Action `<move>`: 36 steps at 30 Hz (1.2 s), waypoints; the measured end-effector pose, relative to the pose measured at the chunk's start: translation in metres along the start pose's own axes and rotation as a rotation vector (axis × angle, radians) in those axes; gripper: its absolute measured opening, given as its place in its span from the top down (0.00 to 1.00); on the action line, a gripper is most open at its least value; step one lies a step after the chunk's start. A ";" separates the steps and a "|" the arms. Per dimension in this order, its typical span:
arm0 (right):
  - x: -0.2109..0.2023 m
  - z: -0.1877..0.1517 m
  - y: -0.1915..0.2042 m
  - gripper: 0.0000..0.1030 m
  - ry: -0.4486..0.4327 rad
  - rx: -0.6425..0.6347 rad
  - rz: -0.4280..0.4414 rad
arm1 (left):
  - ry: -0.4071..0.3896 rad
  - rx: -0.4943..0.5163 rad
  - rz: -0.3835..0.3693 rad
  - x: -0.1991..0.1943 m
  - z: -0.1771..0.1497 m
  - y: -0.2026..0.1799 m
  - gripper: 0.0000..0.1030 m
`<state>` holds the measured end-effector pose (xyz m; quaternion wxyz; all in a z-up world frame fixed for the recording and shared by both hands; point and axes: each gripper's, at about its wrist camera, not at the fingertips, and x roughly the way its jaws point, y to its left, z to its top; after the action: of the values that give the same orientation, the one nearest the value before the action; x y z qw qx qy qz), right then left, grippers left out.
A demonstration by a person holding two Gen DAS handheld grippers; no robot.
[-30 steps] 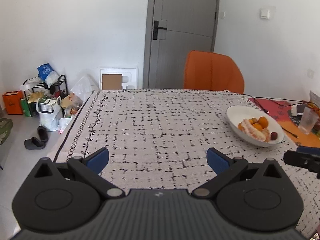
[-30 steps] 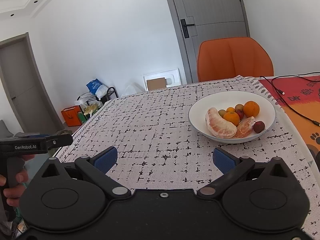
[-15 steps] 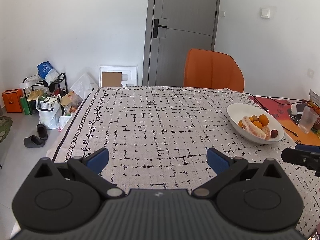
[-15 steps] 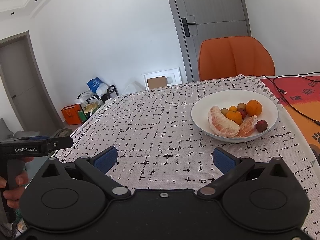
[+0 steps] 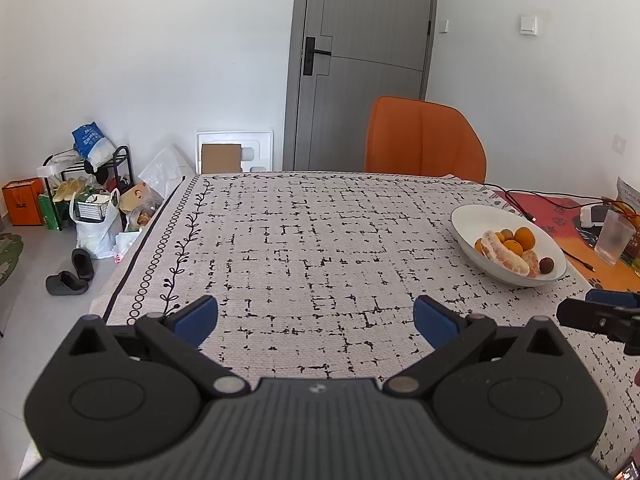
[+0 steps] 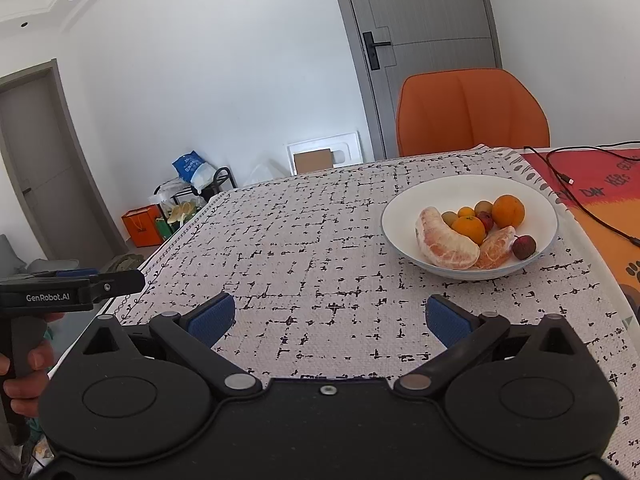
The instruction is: Organize fruits
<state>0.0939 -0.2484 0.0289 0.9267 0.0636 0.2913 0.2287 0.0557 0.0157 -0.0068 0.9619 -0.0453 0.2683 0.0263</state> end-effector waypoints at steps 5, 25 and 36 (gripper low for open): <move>0.000 -0.001 0.001 0.00 0.002 -0.003 0.001 | 0.000 0.000 0.000 0.000 0.000 0.000 0.00; 0.001 -0.002 0.000 0.00 0.007 0.002 -0.004 | 0.002 -0.001 -0.006 0.000 0.000 0.000 0.00; 0.001 -0.001 0.002 0.00 0.007 0.001 -0.005 | 0.002 -0.002 -0.008 -0.001 0.000 0.002 0.00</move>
<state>0.0932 -0.2465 0.0279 0.9262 0.0625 0.2948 0.2265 0.0549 0.0177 -0.0066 0.9617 -0.0473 0.2692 0.0224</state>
